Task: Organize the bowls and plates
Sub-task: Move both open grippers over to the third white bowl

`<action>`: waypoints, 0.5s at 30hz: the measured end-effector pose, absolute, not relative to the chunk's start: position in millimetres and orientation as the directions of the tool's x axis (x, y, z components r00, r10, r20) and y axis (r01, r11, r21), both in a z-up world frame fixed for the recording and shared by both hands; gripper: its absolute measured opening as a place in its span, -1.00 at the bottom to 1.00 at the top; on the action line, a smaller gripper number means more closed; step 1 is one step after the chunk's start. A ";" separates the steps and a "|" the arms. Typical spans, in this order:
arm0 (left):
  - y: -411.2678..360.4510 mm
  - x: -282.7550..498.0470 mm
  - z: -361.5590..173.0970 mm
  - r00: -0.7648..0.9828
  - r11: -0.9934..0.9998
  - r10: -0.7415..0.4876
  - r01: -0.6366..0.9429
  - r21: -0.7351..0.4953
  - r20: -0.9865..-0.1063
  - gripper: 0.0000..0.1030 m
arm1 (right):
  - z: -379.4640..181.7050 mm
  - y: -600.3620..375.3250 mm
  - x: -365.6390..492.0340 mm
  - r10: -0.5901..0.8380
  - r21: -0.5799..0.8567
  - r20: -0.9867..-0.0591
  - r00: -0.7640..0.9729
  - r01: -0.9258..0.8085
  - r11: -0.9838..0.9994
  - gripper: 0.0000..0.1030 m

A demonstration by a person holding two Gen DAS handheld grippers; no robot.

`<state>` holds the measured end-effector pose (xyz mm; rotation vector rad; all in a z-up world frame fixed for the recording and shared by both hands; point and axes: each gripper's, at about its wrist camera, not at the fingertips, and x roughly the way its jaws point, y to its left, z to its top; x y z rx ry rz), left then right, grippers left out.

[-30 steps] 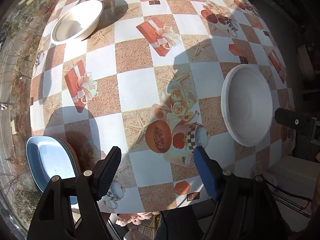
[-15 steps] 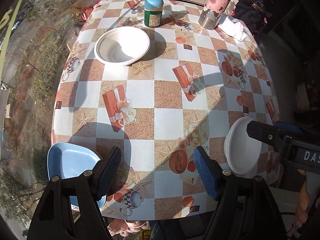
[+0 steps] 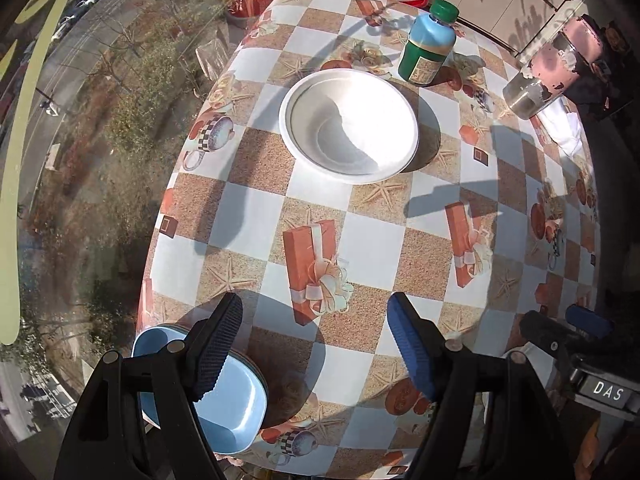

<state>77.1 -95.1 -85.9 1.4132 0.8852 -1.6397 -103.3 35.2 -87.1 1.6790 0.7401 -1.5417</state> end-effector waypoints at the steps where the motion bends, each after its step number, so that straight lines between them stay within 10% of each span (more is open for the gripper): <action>1: -105.8 75.6 -87.6 -0.069 -0.430 -0.124 0.903 -0.009 -0.990 0.52 | -89.6 27.5 -106.3 -0.057 0.130 -0.991 0.119 0.816 -0.563 0.84; 15: -215.1 43.4 -141.8 0.046 -0.298 -0.169 0.950 0.095 -0.985 0.52 | -141.9 -114.8 -125.3 -0.063 0.152 -0.988 0.139 0.861 -0.486 0.84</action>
